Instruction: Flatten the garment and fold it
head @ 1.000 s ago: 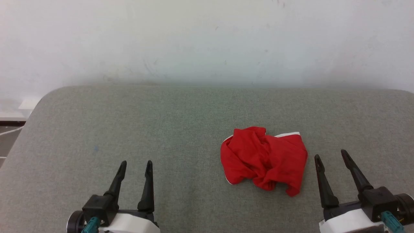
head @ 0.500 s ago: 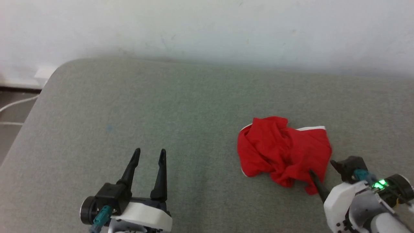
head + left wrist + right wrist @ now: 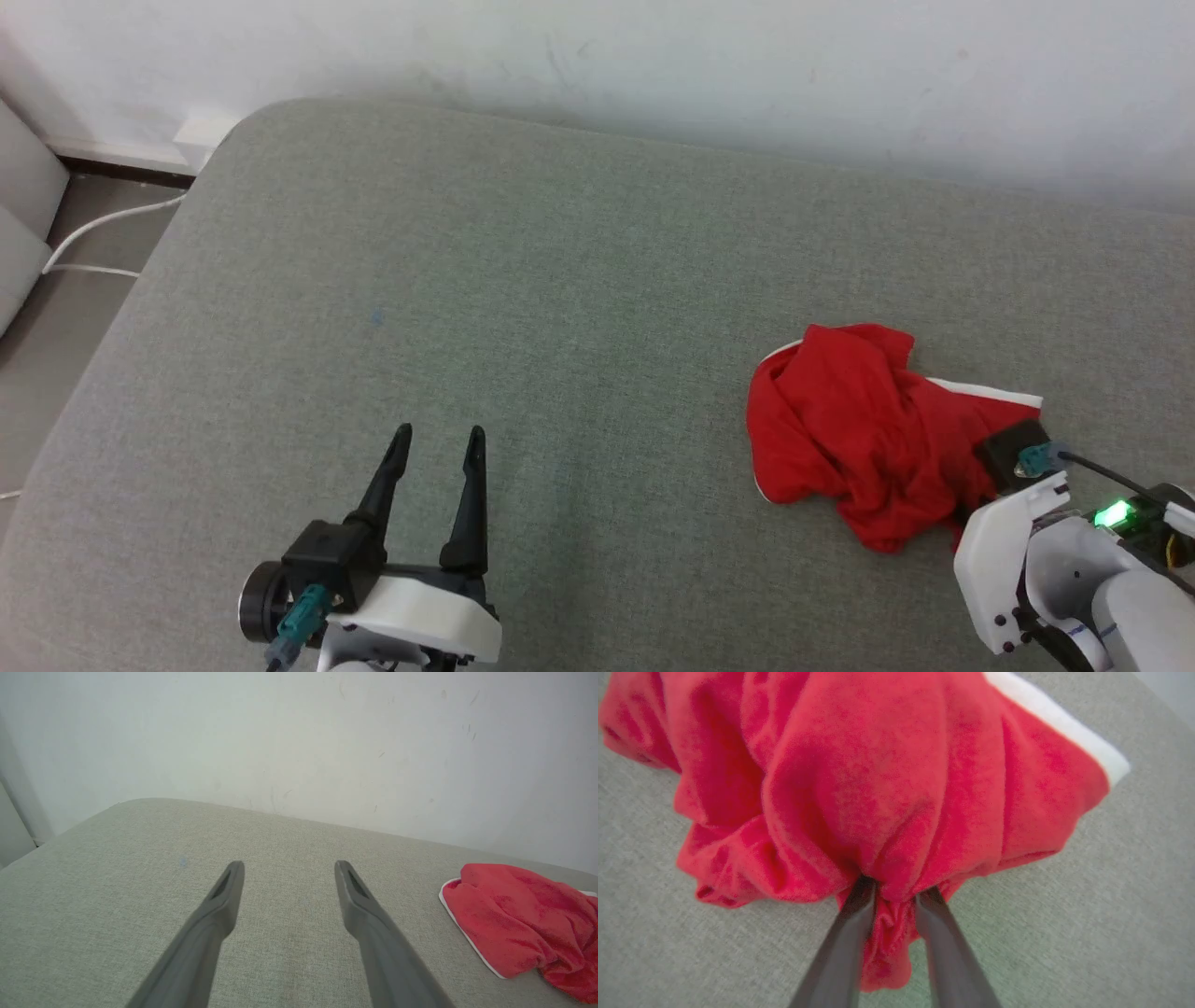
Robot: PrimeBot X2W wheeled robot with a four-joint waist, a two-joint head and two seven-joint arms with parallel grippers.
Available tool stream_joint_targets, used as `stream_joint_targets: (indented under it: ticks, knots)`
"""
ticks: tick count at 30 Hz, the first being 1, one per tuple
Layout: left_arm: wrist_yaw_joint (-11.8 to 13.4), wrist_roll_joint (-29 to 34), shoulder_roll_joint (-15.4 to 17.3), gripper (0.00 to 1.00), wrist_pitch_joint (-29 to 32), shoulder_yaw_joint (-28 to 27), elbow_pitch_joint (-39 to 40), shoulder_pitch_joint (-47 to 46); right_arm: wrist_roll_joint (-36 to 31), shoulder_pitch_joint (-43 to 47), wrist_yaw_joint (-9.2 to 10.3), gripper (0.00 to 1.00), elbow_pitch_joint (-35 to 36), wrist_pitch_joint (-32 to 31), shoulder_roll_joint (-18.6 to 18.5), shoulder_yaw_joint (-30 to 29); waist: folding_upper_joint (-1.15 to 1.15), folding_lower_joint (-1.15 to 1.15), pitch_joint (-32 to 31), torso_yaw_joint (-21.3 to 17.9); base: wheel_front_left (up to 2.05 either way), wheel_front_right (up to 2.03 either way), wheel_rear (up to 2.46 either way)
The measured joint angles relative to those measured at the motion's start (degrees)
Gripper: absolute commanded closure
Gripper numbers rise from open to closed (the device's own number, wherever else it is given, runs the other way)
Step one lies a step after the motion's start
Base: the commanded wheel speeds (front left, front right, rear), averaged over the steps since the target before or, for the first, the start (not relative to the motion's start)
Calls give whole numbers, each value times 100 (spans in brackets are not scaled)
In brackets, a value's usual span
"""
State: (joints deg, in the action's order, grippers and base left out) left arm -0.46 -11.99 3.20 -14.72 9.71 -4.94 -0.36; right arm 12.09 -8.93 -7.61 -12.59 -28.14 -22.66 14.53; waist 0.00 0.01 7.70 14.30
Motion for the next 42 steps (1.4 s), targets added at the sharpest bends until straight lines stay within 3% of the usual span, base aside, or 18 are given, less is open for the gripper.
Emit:
stream_joint_targets:
  ticks: [8, 14, 15, 16, 17, 29, 36, 42]
  knots:
    - [-51, 52, -3, 0, 0, -55, -70, 29, -222, 445, -1, 100, 544, 126, 32, -886, 0, 0, -141, -306, 0, 0, 0]
    - [-58, 52, -10, 0, 0, -11, -69, 28, -420, 1203, 0, 100, 994, -309, 232, -1630, 0, -2, -353, -697, 0, 0, 0]
    - [-59, 53, -10, 0, 0, 1, -73, 28, -459, 1327, 0, 65, 983, -403, 290, -1639, 0, -2, -381, -760, 0, 0, 0]
    - [-63, 57, -10, 0, 0, 13, -77, 27, -493, 1433, 0, 13, 970, -452, 341, -1636, 0, -2, -404, -818, 0, 0, 0]
    - [-90, 60, -10, 0, 0, 35, -86, 26, -521, 1505, 0, 0, 961, -435, 392, -1647, 0, -2, -425, -877, 0, 0, 0]
    - [-314, -38, -19, 0, 103, 508, -528, -235, -662, 1052, 0, 0, 1837, 2083, 1066, -1678, 0, -1, -425, -1364, 0, 0, 0]
    - [-460, -398, -25, 0, 1794, 1381, -1056, -1312, -1012, 1072, 0, 0, 2156, 3063, 1589, -1994, 0, 0, -201, -1567, 0, 0, 0]
    - [-315, -931, -30, 0, 3420, 1982, -1540, -2483, -1151, 1074, 0, 0, 2091, 3283, 1748, -1927, 0, 0, 57, -1841, 0, 0, 0]
